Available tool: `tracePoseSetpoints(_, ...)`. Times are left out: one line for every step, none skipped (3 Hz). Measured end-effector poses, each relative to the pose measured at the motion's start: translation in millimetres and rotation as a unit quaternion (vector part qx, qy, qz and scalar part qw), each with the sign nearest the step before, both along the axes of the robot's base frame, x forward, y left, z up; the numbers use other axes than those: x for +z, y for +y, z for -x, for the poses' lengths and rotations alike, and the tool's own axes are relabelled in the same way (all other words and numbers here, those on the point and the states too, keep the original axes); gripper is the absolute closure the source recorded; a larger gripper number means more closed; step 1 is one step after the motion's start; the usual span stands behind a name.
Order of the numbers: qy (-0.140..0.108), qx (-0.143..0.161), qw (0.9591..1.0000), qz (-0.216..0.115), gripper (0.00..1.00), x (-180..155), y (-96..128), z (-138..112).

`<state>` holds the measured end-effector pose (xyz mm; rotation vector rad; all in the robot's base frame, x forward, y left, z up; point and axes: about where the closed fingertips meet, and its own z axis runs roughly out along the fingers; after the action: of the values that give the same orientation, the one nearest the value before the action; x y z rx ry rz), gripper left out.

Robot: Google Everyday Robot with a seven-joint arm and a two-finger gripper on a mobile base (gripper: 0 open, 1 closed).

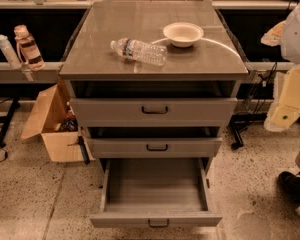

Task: Place water bottle into bottom drawer

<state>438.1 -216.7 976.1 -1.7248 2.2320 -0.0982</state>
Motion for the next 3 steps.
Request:
tracePoseSetpoints(0.000, 0.000, 1.0000, 0.000, 0.00, 0, 0, 0)
tracePoseSetpoints(-0.026, -0.075, 0.9968, -0.004, 0.00, 6, 2, -4)
tracePoseSetpoints(-0.048, -0.154, 0.9868, -0.009, 0.00, 12, 3, -4)
